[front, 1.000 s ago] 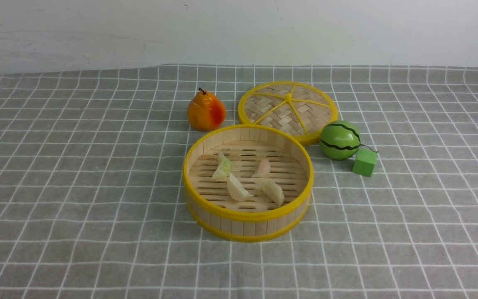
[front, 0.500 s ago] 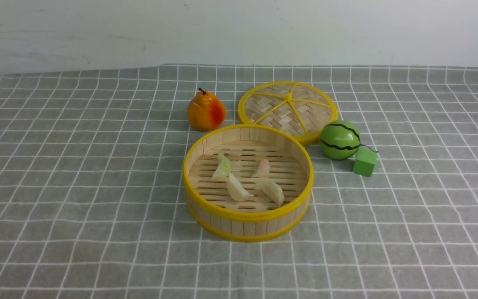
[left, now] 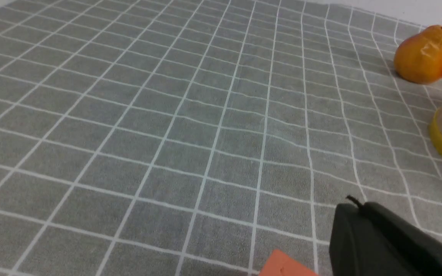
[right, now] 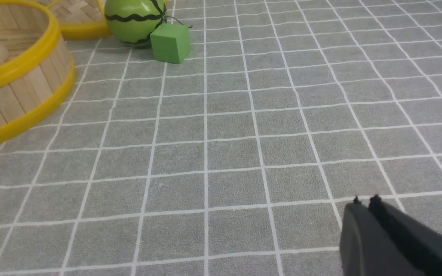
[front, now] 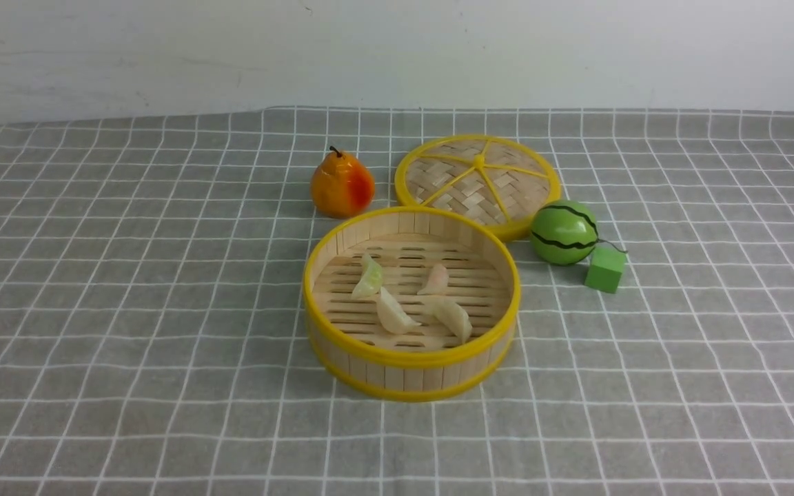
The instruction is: Put the dumplings into the steamer on the table with the grey tablecloth.
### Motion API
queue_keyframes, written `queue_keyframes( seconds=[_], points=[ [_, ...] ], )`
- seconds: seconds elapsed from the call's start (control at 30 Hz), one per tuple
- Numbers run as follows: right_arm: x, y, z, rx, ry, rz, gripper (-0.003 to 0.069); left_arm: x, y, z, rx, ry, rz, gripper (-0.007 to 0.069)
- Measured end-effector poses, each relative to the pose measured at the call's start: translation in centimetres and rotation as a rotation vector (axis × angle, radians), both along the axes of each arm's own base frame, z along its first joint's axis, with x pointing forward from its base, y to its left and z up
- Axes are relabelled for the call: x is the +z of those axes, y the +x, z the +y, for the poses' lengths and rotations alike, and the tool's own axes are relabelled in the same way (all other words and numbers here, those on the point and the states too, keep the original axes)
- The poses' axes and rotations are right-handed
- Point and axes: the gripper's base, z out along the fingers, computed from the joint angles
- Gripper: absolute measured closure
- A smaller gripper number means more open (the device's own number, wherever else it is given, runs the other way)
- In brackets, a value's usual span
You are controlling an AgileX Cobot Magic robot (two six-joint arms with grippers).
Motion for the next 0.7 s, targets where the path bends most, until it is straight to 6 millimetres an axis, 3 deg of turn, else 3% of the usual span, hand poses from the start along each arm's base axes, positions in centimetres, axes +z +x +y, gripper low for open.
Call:
queue_keyframes(
  seconds=[0.7],
  points=[
    [0.0,0.0,0.0,0.0,0.0,0.0,0.0606,-0.54,-0.13,-0.03,0.0,-0.011,0.057,0.0638]
  ],
)
